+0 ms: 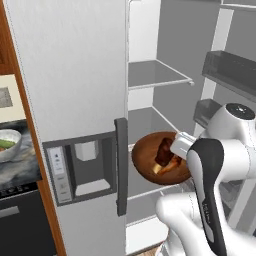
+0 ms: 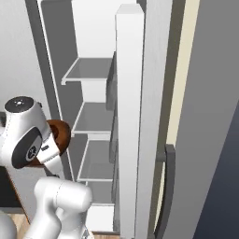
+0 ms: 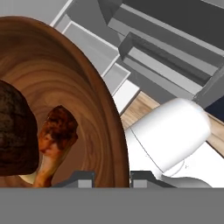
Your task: Place the bowl with the potato and cucumber on the top shelf of the fridge. Place the bowl with the chicken drumstick and steak on the second highest shelf of the fridge.
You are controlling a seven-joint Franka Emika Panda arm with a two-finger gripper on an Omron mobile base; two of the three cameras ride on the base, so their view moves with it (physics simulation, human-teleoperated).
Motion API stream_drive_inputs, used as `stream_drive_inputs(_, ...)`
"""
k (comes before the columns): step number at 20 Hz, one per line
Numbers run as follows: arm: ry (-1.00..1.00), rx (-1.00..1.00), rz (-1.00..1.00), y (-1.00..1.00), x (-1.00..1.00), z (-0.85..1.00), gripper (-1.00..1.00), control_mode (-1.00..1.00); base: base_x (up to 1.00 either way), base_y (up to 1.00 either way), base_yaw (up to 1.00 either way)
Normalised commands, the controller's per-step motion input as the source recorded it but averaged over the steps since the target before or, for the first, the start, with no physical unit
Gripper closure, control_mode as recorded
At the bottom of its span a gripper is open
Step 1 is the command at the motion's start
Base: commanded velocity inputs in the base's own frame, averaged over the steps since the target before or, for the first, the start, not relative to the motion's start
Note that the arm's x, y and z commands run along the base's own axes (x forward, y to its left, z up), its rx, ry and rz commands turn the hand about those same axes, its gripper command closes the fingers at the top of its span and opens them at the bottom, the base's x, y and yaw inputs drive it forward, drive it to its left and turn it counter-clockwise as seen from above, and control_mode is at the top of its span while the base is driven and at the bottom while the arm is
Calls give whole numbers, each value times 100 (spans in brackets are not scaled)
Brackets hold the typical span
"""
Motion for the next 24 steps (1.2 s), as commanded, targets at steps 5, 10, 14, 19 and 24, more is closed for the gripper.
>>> stream_drive_inputs(5, 0, 0, 0, 0, 0, 0, 100, 100, 52, -11, 0)
stream_drive_inputs(10, 0, 0, -6, -24, 10, 0, 100, -100, 14, -11, 0)
stream_drive_inputs(14, 0, 0, -23, -49, 8, 0, 100, -100, 0, 0, 0)
stream_drive_inputs(19, 0, 1, -18, -30, 42, 0, 100, -100, 0, 0, 0)
stream_drive_inputs(24, -3, 0, -16, 0, 68, 0, 100, -100, 0, 0, 0)
